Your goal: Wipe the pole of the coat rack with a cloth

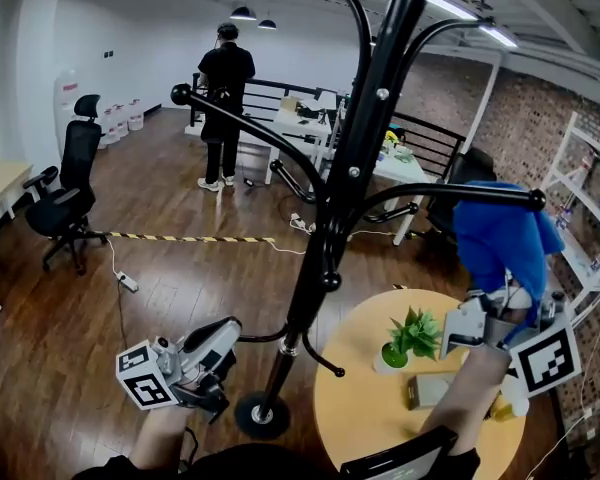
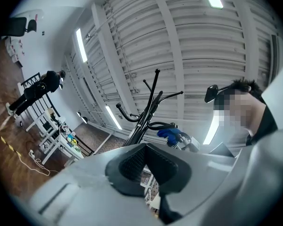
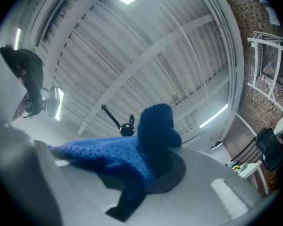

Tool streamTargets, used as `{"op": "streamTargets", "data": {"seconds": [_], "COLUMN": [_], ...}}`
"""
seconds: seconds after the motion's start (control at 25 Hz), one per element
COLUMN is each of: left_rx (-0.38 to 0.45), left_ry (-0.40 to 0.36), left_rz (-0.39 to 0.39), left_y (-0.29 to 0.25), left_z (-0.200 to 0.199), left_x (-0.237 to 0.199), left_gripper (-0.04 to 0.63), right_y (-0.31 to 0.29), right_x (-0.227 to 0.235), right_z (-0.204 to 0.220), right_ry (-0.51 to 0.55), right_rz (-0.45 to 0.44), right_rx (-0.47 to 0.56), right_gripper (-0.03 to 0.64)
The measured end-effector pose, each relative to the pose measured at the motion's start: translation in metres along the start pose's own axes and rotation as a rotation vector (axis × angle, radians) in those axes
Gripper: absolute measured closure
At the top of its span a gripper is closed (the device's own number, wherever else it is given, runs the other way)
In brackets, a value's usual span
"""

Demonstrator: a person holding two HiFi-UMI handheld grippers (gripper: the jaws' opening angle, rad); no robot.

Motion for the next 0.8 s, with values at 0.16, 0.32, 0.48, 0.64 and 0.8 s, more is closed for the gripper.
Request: {"op": "streamTargets", "data": {"seconds": [0.16,0.32,0.48,0.64,0.8], "left_rx": [0.008,0.015,0.024,0.034,0.031], "left_ry": [0.0,-0.008,-0.014,-0.011,-0.005], "left_rz": [0.001,-0.023,-0.05,-0.077,-0.093], "left_y": [-0.001,0.006,0.017,0.028,0.033], "left_z": [0.001,-0.001,-0.004,-0.008,-0.006], "left_x": [0.003,0.003,0.004,0.002,0.003], "left_gripper": [0.592,0.593,0.593,0.594,0.593], "right_y": [-0.002,-0.009,-0.025,-0.042,-0.04], "right_x": [-0.005,-0.001,-0.002,-0.001,0.003], "right_z": [0.007,0.028,0.061,0.103,0.143], "right_ry": [0.056,0.003,-0.036,-0.038,-0.029], "right_rz": [-0.015,-0.036,-0.063,-0.068,-0.043], "right_rx": [-0.03,-0.07,-0.144,-0.22,-0.325], "right_gripper": [0.601,0.601,0.601,0.601,0.601]}}
Point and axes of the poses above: the fingertips, and each gripper's own axes: y backward along the fingers, x to its right, z out of its underside, the point moved 9 cm from there along y, backward along the fingers, and after that the axes turned 10 degrees about -z, right-handed, at the moved point
